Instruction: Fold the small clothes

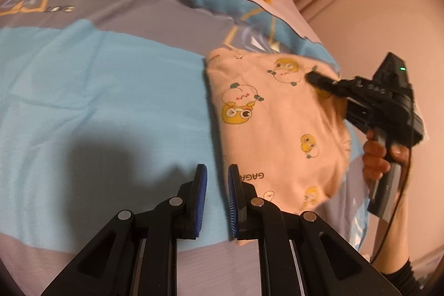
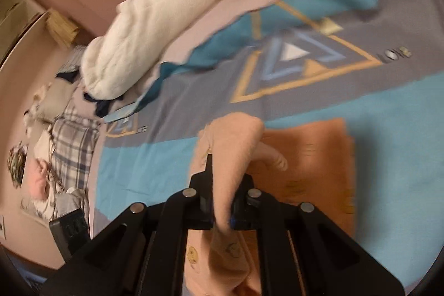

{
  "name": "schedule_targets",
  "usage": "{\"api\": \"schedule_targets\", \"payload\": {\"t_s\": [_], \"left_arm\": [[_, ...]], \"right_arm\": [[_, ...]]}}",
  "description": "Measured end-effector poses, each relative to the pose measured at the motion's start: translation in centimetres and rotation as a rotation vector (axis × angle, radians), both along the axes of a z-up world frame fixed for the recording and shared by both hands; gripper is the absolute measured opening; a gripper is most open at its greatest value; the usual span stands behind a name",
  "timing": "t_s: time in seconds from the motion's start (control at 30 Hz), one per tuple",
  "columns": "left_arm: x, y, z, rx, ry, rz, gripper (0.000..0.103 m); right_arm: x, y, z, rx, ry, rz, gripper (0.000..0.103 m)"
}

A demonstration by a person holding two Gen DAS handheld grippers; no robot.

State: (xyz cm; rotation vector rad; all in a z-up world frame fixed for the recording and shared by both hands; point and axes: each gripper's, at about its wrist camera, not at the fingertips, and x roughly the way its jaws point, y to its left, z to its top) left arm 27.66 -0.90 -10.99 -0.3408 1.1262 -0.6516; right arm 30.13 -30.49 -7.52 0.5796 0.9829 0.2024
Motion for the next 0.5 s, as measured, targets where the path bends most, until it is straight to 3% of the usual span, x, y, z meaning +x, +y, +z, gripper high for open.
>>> {"api": "schedule_targets", "payload": {"t_s": [0.3, 0.4, 0.5], "left_arm": [[0.5, -7.6, 0.2, -0.01, -0.017, -0.14, 0.01], [0.5, -9.8, -0.7, 0.016, -0.004, -0.183, 0.01], [0.3, -11.1, -1.5, 0.051, -0.01, -0.211, 0.01]], "right_arm": [[-0.3, -5.0, -6.6, 0.002, 0.12, -0.088, 0.011], [-0.2, -5.0, -6.2, -0.002, 0.097, -0.087, 0.009], [-0.6, -4.7, -3.9, -0.045, 0.032, -0.07, 0.009]]}}
